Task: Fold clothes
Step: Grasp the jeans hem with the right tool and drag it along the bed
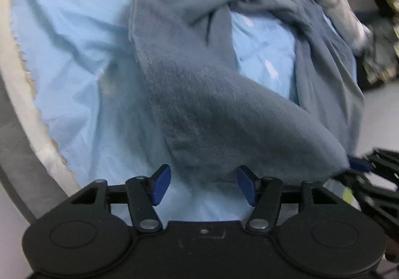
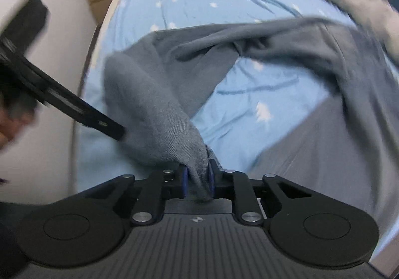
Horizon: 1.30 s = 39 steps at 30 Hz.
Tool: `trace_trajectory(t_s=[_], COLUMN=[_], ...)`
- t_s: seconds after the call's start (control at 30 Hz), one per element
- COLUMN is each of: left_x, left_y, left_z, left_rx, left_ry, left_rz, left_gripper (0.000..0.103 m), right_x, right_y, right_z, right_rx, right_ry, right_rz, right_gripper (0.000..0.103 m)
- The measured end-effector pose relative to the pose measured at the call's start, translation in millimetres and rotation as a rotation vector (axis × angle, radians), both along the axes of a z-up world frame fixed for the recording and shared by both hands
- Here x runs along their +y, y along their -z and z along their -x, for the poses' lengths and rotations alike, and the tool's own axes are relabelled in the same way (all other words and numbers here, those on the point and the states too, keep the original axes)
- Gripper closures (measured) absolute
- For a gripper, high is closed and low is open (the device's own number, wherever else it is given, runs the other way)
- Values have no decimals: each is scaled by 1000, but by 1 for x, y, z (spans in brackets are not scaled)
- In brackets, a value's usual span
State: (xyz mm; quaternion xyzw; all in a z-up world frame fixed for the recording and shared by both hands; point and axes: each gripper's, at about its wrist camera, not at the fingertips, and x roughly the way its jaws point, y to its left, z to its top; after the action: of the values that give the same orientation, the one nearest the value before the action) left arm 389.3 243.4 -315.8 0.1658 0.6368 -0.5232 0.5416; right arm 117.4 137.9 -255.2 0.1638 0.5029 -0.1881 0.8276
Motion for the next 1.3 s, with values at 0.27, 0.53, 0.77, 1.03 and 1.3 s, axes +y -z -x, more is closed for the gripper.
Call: trace_trajectory(t_s=[0.27, 0.53, 0.77, 1.03, 1.3], left_x=[29, 58, 71, 75, 111], left_y=[-25, -16, -27, -57, -2], left_z=[-9, -24, -48, -32, -38], left_rx=[166, 265, 297, 235, 867], left_ry=[88, -19, -136, 33, -358], left_rz=[56, 13, 55, 138, 132], left_gripper=[46, 46, 45, 41, 29], right_x=[86, 115, 88, 62, 61], right_y=[-70, -108, -145, -159, -172], right_z=[28, 19, 10, -1, 1], right_rx=[-46, -256, -400, -374, -404], right_ry=[147, 277, 417, 506, 518], right_rz=[-153, -347, -306, -223, -158], right_gripper=[89, 89, 89, 89, 89])
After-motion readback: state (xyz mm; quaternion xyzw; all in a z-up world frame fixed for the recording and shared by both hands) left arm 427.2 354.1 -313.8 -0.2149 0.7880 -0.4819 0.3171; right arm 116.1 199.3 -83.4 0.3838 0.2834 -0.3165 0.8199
